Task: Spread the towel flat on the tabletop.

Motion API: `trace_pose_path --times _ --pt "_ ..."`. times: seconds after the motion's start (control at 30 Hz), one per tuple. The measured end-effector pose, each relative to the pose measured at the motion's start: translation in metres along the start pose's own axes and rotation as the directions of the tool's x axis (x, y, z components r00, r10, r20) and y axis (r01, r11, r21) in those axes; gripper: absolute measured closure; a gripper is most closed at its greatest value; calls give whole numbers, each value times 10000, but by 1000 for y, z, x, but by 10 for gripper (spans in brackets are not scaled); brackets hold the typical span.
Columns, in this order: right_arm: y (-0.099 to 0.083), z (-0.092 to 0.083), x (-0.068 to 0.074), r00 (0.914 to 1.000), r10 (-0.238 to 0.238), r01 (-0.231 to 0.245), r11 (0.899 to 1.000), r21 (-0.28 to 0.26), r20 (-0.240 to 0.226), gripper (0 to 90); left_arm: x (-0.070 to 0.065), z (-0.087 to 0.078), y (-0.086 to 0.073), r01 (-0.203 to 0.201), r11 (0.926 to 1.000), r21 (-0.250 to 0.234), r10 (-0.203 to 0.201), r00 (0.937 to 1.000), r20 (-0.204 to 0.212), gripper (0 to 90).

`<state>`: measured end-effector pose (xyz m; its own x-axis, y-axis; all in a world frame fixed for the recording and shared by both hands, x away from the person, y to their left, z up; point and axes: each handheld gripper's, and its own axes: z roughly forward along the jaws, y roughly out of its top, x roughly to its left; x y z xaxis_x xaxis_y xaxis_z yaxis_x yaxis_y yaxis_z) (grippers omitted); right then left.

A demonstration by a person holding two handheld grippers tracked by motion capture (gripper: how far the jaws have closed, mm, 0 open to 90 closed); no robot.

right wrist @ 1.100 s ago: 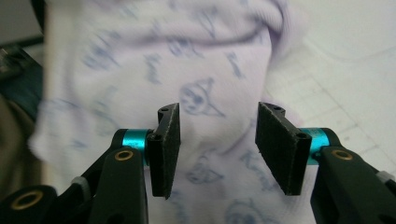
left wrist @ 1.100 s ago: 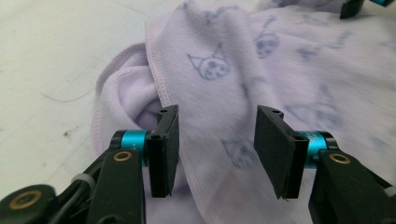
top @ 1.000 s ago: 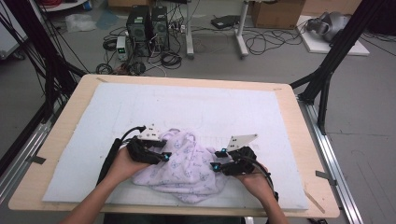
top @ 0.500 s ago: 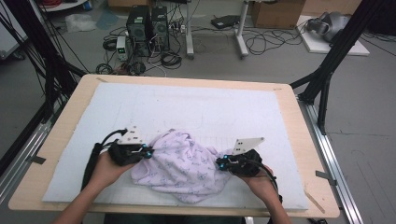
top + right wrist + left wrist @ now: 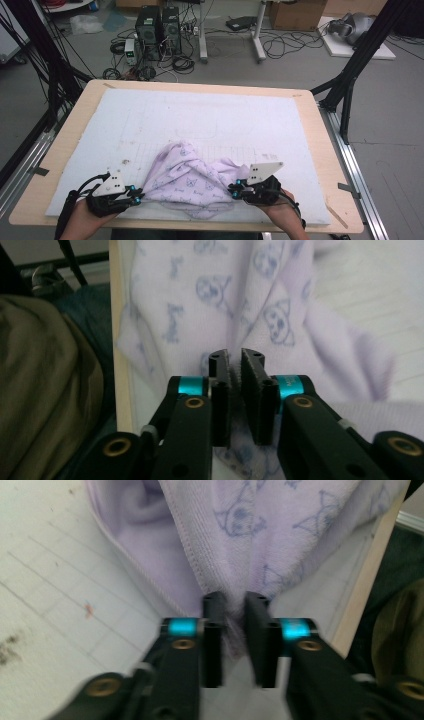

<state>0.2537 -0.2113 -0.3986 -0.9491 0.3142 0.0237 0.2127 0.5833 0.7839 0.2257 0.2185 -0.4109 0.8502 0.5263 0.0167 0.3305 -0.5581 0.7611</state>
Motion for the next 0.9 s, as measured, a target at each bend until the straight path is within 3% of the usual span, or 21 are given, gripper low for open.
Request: trace_pose_path --times 0.1,0.17,0.2,0.3,0.33,0.37,0.4,0.47,0.5,0.53,0.57,0.67,0.7,0.77,0.8,0.87,0.9 --pt "12 -6 -11 9995 34 -24 9995 -320 325 682 7 2 12 64 9995 -304 -63 10000 37 605" --pt "16 -1 -22 9989 139 -137 9999 -56 440 598 19 12 37 27 9979 -651 -28 10000 -1 558" --pt "16 4 -27 9982 187 -192 9998 75 566 567 19 12 37 27 9979 -651 -28 10000 -1 532" --pt "12 15 -37 9975 511 -521 9984 200 486 526 28 29 61 62 9965 -838 -59 10000 44 484" --pt "7 22 -41 9972 719 -724 9970 285 181 518 31 43 73 88 9975 -707 -78 9999 137 444" --pt "4 26 -41 9971 753 -757 9964 380 119 518 31 43 73 88 9975 -707 -78 9999 137 426" --pt "0 30 -40 9969 787 -788 9956 504 44 522 33 54 79 113 9988 -472 -105 9998 171 422" --pt "-7 36 -39 9961 878 -868 9937 715 -107 626 35 69 84 143 9999 -88 -139 9989 440 519" --pt "-7 36 -39 9961 878 -868 9937 715 -107 626 36 76 85 43 9999 93 -49 9980 634 519" --pt "-15 40 -36 9946 934 -892 9923 857 -461 772 36 85 84 -361 9984 428 334 9975 625 771" --pt "-16 40 -36 9948 908 -870 9931 788 -463 803 36 87 83 -362 9981 496 333 9977 583 824" --pt "-14 34 -38 9958 841 -818 9949 593 -364 841 37 83 81 -316 9987 400 303 9990 318 849" --pt "-9 26 -42 9960 891 -886 9951 432 -84 850 38 80 81 -195 9995 231 191 9996 186 857" --pt "-4 20 -46 9963 849 -851 9961 216 110 852 44 68 83 118 9997 -201 -120 9998 -135 859" --pt "4 11 -50 9952 860 -858 9963 -48 477 854 51 52 87 277 9975 -646 -307 9984 -465 861" --pt "15 1 -53 9935 730 -697 9968 -399 871 856 54 34 93 290 9937 -1080 -375 9963 -772 861" --pt "21 -5 -54 9921 666 -613 9967 -528 1065 857 54 34 93 290 9937 -1080 -375 9963 -772 861"
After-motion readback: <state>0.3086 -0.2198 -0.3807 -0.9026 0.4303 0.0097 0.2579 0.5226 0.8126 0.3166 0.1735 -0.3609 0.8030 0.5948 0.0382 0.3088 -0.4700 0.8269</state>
